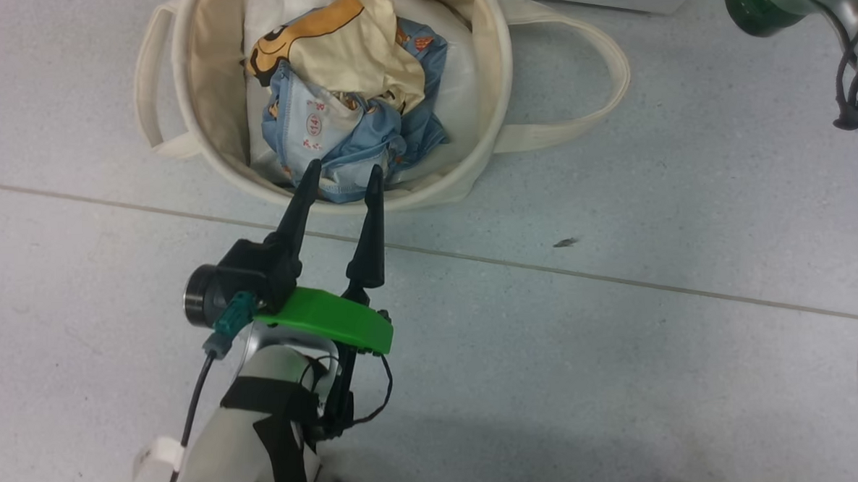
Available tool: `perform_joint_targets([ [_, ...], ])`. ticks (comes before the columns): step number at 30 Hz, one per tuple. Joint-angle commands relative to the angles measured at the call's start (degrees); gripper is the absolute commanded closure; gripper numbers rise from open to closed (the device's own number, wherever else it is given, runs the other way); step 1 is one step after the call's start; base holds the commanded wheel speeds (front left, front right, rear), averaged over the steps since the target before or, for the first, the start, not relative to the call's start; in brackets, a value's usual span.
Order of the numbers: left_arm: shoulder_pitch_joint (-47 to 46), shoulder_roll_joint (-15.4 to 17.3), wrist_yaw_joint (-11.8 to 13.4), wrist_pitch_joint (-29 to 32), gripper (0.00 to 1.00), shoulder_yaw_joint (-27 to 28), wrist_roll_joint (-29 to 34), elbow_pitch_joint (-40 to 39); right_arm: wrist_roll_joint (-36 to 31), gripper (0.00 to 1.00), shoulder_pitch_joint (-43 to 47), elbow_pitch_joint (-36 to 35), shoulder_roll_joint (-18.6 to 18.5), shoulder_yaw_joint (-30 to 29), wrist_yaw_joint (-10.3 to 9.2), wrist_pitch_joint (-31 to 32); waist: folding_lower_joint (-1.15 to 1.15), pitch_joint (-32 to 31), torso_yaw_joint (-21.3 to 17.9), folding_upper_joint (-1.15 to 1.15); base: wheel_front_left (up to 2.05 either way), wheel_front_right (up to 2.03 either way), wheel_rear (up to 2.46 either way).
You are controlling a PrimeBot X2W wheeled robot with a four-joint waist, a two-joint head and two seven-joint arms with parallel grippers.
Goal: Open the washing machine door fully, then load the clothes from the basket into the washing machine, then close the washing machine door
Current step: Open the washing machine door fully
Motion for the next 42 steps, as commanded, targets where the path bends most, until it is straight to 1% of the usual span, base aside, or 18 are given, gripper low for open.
perform_joint_targets([
  [1,0.5,0.93,0.39,-0.68,0.0,1.22,-0.3,-1.67,1.03,1.0,-0.92,-1.33,1.29,1.78,0.01,1.68,-0.01,-0.14,0.14,0.0,0.0,0.0,0.0],
  [7,0.78,0.93,0.71,-0.68,0.0,1.21,-0.78,-1.8,2.87,1.0,0.25,0.98,0.09,4.98,0.01,4.32,-0.01,-1.41,0.62,0.0,0.0,0.0,0.0],
  [12,1.52,0.93,0.74,-0.68,0.0,1.47,-0.94,-1.72,3.14,1.0,3.94,0.37,0.31,7.4,0.01,4.55,-0.01,-3.82,0.67,0.0,0.0,0.0,0.0],
  [17,2.95,0.93,0.65,-0.68,0.0,2.02,-1.36,-1.28,3.06,1.0,10.4,-1.97,1.44,9.35,0.01,4.11,-0.01,-7.62,0.81,0.0,0.0,0.0,0.0],
  [23,5.22,0.93,0.53,-0.68,0.0,2.62,-1.96,-0.69,4.43,1.0,18.45,-4.83,3.48,11.04,0.01,3.71,-0.01,-12.34,1.54,0.0,0.0,0.0,0.0],
  [28,7.25,0.93,0.45,-0.68,0.0,3.33,-1.54,0.25,4.97,1.0,23.97,-5.95,5.22,13.63,0.01,3.01,-0.01,-15.79,2.1,0.0,0.0,0.0,0.0],
  [31,8.26,0.93,0.32,-0.68,0.0,3.77,-1.43,0.51,5.23,1.0,26.59,-6.32,6.06,15.13,0.01,2.46,-0.01,-17.55,2.55,0.0,0.0,0.0,0.0],
  [35,9.42,0.93,0.22,-0.68,0.0,4.2,-1.37,0.79,7.3,1.0,29.6,-6.57,7.15,16.2,0.01,2.04,-0.01,-19.41,3.15,0.0,0.0,0.0,0.0],
  [42,10.44,0.93,0.12,-0.68,0.0,4.51,-1.4,0.9,7.83,1.0,31.83,-6.25,7.9,18.72,0.01,0.21,-0.01,-20.9,4.03,0.0,0.0,0.0,0.0],
])
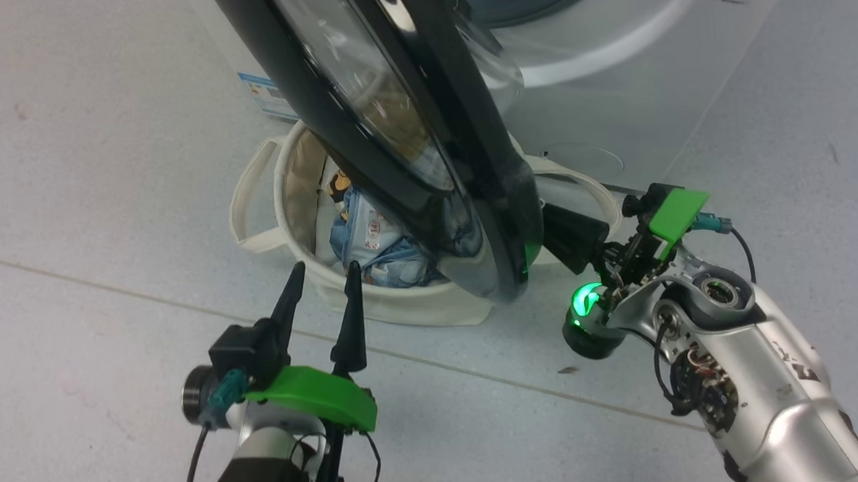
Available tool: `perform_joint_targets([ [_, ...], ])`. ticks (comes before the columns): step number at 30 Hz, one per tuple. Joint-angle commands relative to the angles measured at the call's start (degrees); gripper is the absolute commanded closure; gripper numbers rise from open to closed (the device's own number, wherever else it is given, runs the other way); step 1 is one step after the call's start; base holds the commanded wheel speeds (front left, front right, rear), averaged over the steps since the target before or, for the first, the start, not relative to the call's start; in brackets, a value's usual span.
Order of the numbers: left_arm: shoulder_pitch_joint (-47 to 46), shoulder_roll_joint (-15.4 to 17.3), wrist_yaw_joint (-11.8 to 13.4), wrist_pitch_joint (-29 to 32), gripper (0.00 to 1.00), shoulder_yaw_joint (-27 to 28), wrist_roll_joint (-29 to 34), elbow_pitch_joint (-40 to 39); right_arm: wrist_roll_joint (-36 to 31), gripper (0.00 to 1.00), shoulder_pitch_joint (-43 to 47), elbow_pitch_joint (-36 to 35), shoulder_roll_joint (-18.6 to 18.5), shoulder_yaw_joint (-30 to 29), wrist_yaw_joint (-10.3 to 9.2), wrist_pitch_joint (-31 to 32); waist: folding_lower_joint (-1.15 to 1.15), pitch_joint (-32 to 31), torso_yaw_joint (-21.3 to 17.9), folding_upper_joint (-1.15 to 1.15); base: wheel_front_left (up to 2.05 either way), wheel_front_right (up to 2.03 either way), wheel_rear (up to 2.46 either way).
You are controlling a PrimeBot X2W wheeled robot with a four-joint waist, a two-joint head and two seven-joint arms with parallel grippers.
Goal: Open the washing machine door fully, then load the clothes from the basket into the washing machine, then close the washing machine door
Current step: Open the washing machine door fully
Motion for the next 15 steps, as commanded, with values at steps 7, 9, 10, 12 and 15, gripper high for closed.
perform_joint_targets([
  [7,1.75,0.88,-0.19,-0.68,0.0,2.84,0.92,-0.27,-1.29,1.0,1.68,-1.75,0.79,-0.71,0.01,-4.74,0.0,-3.3,-0.81,0.0,0.0,0.0,0.0],
  [9,2.12,0.88,-0.42,-0.68,0.0,2.98,1.13,-0.01,-2.95,1.0,1.97,-2.46,-0.16,-2.25,0.01,-7.06,0.0,-4.39,-1.37,0.0,0.0,0.0,0.0],
  [10,2.3,0.88,-0.53,-0.68,0.0,3.02,1.25,0.1,-4.73,1.0,2.17,-3.16,-0.87,-2.94,0.01,-8.83,0.0,-4.97,-1.68,0.0,0.0,0.0,0.0],
  [12,2.7,0.88,-0.76,-0.68,0.0,3.08,1.42,0.31,-9.21,1.0,2.97,-5.57,-2.08,-4.17,0.01,-12.91,0.0,-6.15,-2.32,0.0,0.0,0.0,0.0],
  [15,3.43,0.88,-1.02,-0.68,0.0,3.2,1.67,0.65,-18.69,1.0,5.33,-11.26,-3.84,-4.95,0.01,-21.03,0.0,-7.96,-3.41,0.0,0.0,0.0,0.0],
])
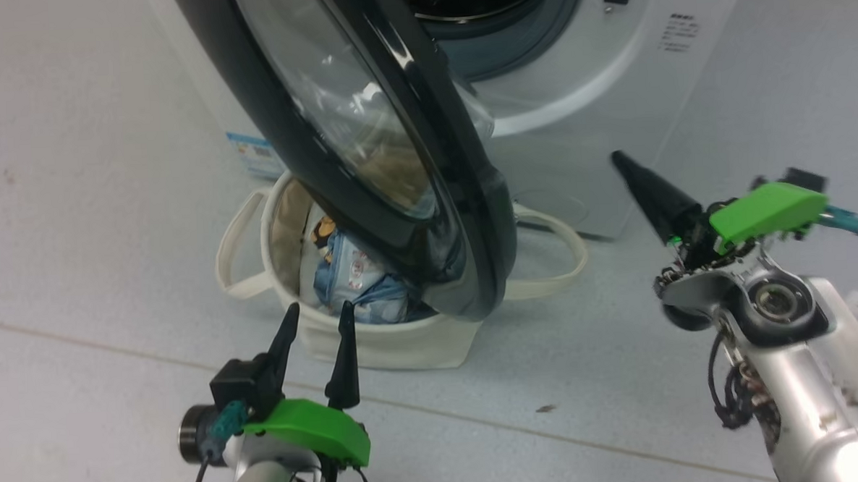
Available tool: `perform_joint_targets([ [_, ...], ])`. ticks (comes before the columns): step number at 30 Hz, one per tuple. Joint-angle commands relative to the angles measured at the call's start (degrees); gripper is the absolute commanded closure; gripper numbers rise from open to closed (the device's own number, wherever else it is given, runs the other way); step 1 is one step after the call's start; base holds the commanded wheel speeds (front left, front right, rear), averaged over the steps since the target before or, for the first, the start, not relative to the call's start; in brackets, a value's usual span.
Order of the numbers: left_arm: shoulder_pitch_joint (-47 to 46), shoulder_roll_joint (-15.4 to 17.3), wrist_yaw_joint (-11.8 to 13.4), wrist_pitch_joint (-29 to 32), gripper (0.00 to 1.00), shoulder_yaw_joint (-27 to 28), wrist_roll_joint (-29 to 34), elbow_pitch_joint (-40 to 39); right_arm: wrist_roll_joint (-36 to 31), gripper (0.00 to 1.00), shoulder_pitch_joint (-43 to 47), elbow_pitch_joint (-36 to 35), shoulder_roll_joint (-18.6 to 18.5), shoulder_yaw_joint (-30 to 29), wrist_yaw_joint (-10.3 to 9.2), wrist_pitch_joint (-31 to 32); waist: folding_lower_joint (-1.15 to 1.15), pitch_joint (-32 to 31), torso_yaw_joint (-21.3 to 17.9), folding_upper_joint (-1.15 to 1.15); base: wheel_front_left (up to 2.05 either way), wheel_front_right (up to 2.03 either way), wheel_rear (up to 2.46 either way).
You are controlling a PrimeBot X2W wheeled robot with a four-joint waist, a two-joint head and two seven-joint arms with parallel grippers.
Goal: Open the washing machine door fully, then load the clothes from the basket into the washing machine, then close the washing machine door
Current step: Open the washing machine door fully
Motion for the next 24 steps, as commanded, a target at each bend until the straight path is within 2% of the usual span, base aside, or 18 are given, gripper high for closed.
perform_joint_targets([
  [1,-0.04,0.83,-0.26,-0.68,0.0,2.14,0.78,-1.17,-3.68,1.0,1.7,-4.31,-0.09,0.69,0.02,-3.32,0.0,-1.73,-1.38,0.0,0.0,0.0,0.0],
  [5,0.93,0.83,-0.6,-0.68,0.0,2.57,1.29,-1.12,-21.4,1.0,6.46,-11.93,-4.36,5.54,0.02,-17.05,0.0,-3.72,-3.0,0.0,0.0,0.0,0.0],
  [8,1.71,0.83,-0.79,-0.68,0.0,3.1,1.77,-1.04,-30.48,1.0,9.88,-13.31,-6.69,9.28,0.02,-26.91,0.0,-5.19,-4.23,0.0,0.0,0.0,0.0],
  [10,2.25,0.83,-0.87,-0.68,0.0,3.45,2.04,-1.07,-36.12,1.0,11.7,-12.92,-8.26,10.77,0.02,-31.31,0.0,-6.07,-4.99,0.0,0.0,0.0,0.0],
  [14,3.38,0.83,-1.03,-0.68,0.0,3.94,2.48,-1.08,-46.37,1.0,15.51,-13.01,-8.46,9.86,0.02,-33.27,0.0,-7.63,-6.42,0.0,0.0,0.0,0.0],
  [19,4.34,0.83,-1.06,-0.68,0.0,4.58,2.78,-1.39,-56.83,1.0,21.49,-12.98,-4.28,5.0,0.02,-33.34,0.0,-8.57,-7.95,0.0,0.0,0.0,0.0],
  [20,4.43,0.83,-1.1,-0.68,0.0,4.58,2.77,-1.43,-58.75,0.89,22.34,-12.74,-3.55,4.19,0.02,-33.34,0.0,-8.7,-8.14,0.0,0.0,0.0,0.0],
  [21,4.52,0.83,-1.12,-0.68,0.0,4.58,2.75,-1.46,-60.93,0.01,22.96,-12.86,-2.76,3.05,0.02,-33.34,0.0,-8.82,-8.34,0.0,0.0,0.0,0.0],
  [24,4.74,0.83,-1.16,-0.68,0.0,4.67,2.87,-1.51,-61.99,0.0,25.05,-12.33,1.87,-0.97,0.02,-33.35,0.0,-9.08,-8.85,0.0,0.0,0.0,0.0],
])
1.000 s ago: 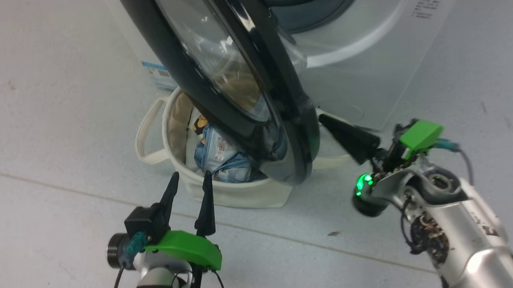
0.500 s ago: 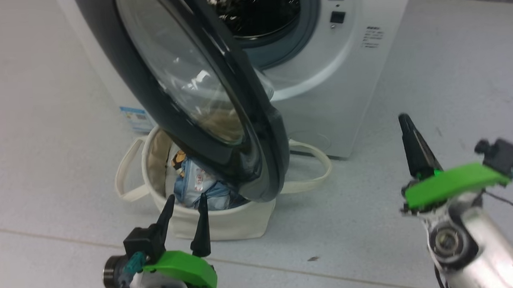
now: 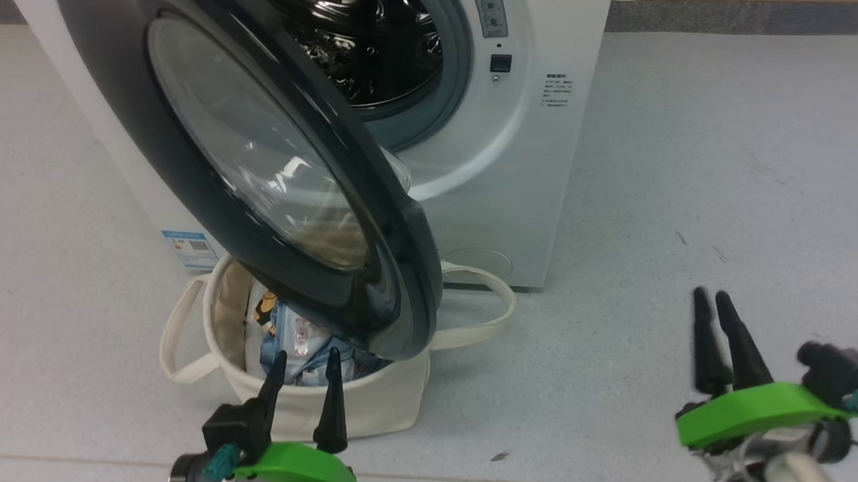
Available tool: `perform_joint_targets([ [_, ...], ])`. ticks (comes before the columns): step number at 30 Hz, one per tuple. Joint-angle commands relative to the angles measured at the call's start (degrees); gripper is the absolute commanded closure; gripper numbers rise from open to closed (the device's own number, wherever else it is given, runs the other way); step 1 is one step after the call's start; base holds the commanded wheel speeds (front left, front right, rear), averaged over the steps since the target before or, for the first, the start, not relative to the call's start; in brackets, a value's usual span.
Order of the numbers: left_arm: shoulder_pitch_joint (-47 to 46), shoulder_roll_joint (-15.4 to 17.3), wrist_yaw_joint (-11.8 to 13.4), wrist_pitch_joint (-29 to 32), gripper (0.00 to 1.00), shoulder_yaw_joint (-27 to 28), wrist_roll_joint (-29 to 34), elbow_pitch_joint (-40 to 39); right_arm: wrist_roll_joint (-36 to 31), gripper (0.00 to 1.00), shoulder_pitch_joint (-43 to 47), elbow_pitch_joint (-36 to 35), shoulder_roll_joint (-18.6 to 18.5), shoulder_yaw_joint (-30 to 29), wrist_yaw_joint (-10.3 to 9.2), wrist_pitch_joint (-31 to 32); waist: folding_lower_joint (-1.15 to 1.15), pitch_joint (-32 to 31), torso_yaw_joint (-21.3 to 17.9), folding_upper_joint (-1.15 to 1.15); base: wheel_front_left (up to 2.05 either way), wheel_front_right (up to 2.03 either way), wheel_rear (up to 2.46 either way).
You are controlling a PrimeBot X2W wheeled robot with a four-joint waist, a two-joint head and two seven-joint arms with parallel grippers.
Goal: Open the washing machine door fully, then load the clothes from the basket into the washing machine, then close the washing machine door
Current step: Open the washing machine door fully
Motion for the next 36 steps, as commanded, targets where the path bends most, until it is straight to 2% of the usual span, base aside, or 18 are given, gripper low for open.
perform_joint_targets([
  [1,-1.07,0.69,0.04,-0.68,0.0,2.03,0.91,-1.82,-0.54,0.0,-0.91,-1.62,0.83,1.23,0.02,-0.7,0.01,-0.13,-0.33,0.0,0.0,0.0,0.0],
  [14,-1.14,0.69,0.02,-0.68,0.0,1.93,1.27,-2.26,-8.63,0.0,-0.96,-1.0,3.28,-0.75,0.02,-0.7,0.01,-0.08,-0.81,0.0,0.0,0.0,0.0],
  [21,-1.51,0.69,-0.06,-0.68,0.0,1.83,2.04,-3.29,-8.56,0.0,-1.12,-0.53,4.19,-1.34,0.02,-0.71,0.01,-0.01,-0.92,0.0,0.0,0.0,0.0],
  [29,-4.05,0.69,-0.19,-0.68,0.0,-0.18,3.87,-11.3,-8.57,0.0,-1.98,-0.32,4.67,-3.02,0.02,-0.71,0.01,0.83,-0.91,0.0,0.0,0.0,0.0],
  [36,-6.44,0.69,-0.88,-0.68,0.0,-6.14,4.96,-24.42,-8.23,0.0,-3.02,0.09,4.91,-4.02,0.02,-0.71,0.01,1.8,-1.88,0.0,0.0,0.0,0.0],
])
